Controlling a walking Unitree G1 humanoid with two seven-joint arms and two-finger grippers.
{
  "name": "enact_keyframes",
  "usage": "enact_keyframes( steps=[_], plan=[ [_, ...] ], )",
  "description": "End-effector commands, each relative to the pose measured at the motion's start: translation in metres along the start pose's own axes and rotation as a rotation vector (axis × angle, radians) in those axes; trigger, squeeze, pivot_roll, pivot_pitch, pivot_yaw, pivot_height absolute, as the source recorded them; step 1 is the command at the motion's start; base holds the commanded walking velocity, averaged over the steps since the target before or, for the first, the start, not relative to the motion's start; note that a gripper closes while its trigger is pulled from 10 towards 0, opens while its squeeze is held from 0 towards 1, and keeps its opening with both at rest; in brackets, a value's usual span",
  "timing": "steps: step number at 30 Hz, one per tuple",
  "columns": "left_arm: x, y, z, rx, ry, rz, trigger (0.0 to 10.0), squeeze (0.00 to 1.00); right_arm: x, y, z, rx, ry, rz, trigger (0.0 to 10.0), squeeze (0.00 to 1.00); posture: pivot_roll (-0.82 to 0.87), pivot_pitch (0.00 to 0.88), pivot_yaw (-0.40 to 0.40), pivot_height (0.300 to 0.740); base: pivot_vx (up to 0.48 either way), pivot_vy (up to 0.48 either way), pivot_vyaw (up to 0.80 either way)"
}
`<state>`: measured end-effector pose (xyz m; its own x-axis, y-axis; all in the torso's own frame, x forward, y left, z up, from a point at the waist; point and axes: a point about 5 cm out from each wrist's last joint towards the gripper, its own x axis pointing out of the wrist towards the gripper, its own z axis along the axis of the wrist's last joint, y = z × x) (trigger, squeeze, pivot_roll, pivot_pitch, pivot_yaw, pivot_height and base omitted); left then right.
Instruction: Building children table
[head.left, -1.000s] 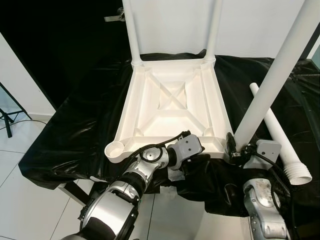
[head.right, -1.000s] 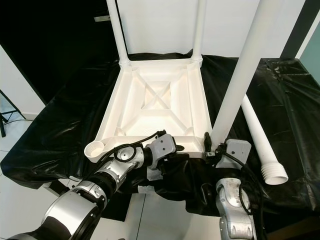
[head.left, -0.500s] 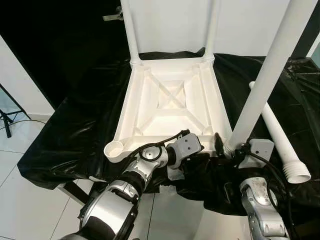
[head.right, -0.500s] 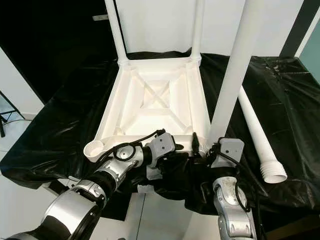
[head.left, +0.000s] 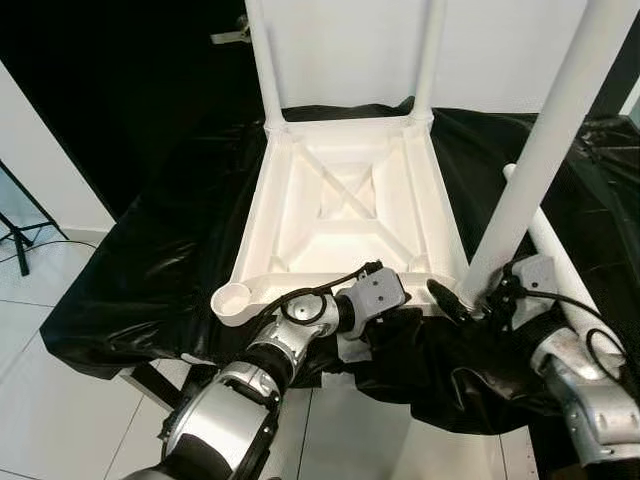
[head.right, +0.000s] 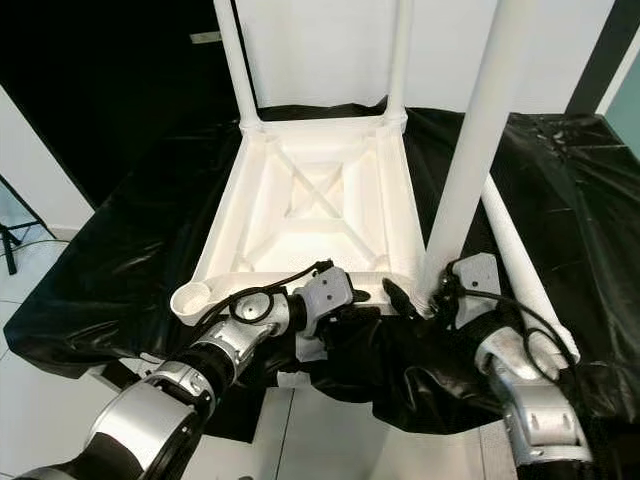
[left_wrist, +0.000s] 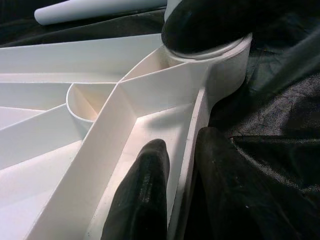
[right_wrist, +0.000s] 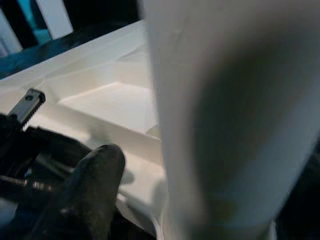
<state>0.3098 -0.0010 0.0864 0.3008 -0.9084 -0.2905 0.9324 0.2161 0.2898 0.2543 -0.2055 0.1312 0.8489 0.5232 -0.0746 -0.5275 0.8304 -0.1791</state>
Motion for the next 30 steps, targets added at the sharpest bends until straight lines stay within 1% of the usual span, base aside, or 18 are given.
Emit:
enact_keyframes(
  steps=[1,7,11,14,15,16,17,18,19,20,21,23,24,26,28,29,30],
  plan=[
    [-0.002,-0.014,-0.024,-0.064,0.104,-0.005,10.0,0.0,0.006,0.025,-0.01,0.059,0.021,0.165,0.0,0.0,-0.18,0.0,0.052,0.74,0.0,0.0,0.0],
    [-0.004,-0.013,-0.025,-0.064,0.107,-0.001,10.0,0.0,0.004,0.025,-0.014,0.052,0.038,0.197,0.0,0.0,-0.17,0.0,0.055,0.74,0.0,0.0,0.0],
    [-0.006,-0.013,-0.027,-0.064,0.112,-0.003,10.0,0.0,0.003,0.022,-0.014,0.066,0.051,0.209,0.0,0.0,-0.17,0.0,0.058,0.74,0.0,0.0,0.0],
    [-0.006,-0.013,-0.027,-0.063,0.112,-0.004,10.0,0.0,0.003,0.023,-0.016,0.076,0.063,0.219,0.0,0.0,-0.17,0.0,0.059,0.74,0.0,0.0,0.0],
    [-0.005,-0.013,-0.026,-0.061,0.112,-0.004,10.0,0.0,0.004,0.031,-0.02,0.128,0.062,0.223,0.0,0.0,-0.18,0.0,0.061,0.74,0.0,0.0,0.0],
    [-0.004,-0.013,-0.025,-0.06,0.11,-0.005,10.0,0.0,0.007,0.044,-0.023,0.186,0.044,0.223,0.0,0.0,-0.18,0.0,0.061,0.74,0.0,0.0,0.0],
    [-0.004,-0.013,-0.024,-0.06,0.109,-0.006,10.0,0.0,0.01,0.054,-0.024,0.227,0.014,0.196,0.0,0.0,-0.18,0.0,0.061,0.74,0.0,0.0,0.0],
    [-0.003,-0.013,-0.024,-0.059,0.108,-0.006,10.0,0.0,0.013,0.06,-0.024,0.25,-0.007,0.175,0.0,0.0,-0.18,0.0,0.061,0.74,0.0,0.0,0.0],
    [-0.003,-0.013,-0.024,-0.059,0.108,-0.006,10.0,0.0,0.013,0.06,-0.024,0.25,-0.007,0.175,0.0,0.0,-0.18,0.0,0.061,0.74,0.0,0.0,0.0],
    [-0.003,-0.013,-0.024,-0.059,0.107,-0.006,10.0,0.0,0.02,0.06,-0.024,0.28,-0.095,-0.137,0.0,0.0,-0.17,0.0,0.055,0.74,0.0,0.0,0.0],
    [-0.003,-0.013,-0.024,-0.059,0.107,-0.005,10.0,0.0,0.021,0.059,-0.025,0.288,-0.114,-0.238,0.0,0.0,-0.17,0.0,0.055,0.74,0.0,0.0,0.0],
    [-0.003,-0.013,-0.024,-0.059,0.107,-0.005,10.0,0.0,0.021,0.059,-0.025,0.288,-0.114,-0.238,0.0,0.0,-0.17,0.0,0.055,0.74,0.0,0.0,0.0],
    [-0.003,-0.013,-0.024,-0.06,0.106,-0.005,10.0,0.0,0.019,0.059,-0.025,0.295,-0.134,-0.355,0.0,0.0,-0.17,0.0,0.056,0.74,0.0,0.0,0.0],
    [-0.004,-0.012,-0.025,-0.061,0.107,-0.004,10.0,0.0,0.014,0.059,-0.025,0.269,-0.139,-0.495,0.0,0.0,-0.17,0.0,0.057,0.74,0.0,0.0,0.0],
    [-0.004,-0.012,-0.025,-0.061,0.107,-0.004,10.0,0.0,0.014,0.059,-0.025,0.269,-0.139,-0.495,0.0,0.0,-0.17,0.0,0.057,0.74,0.0,0.0,0.0],
    [-0.005,-0.013,-0.025,-0.061,0.11,-0.006,10.0,0.0,0.011,0.055,-0.027,0.251,-0.127,-0.569,0.0,0.0,-0.17,0.0,0.059,0.74,0.0,0.0,0.0],
    [-0.005,-0.013,-0.025,-0.061,0.11,-0.006,10.0,0.0,0.011,0.055,-0.027,0.251,-0.127,-0.569,0.0,0.0,-0.17,0.0,0.059,0.74,0.0,0.0,0.0]
  ],
)
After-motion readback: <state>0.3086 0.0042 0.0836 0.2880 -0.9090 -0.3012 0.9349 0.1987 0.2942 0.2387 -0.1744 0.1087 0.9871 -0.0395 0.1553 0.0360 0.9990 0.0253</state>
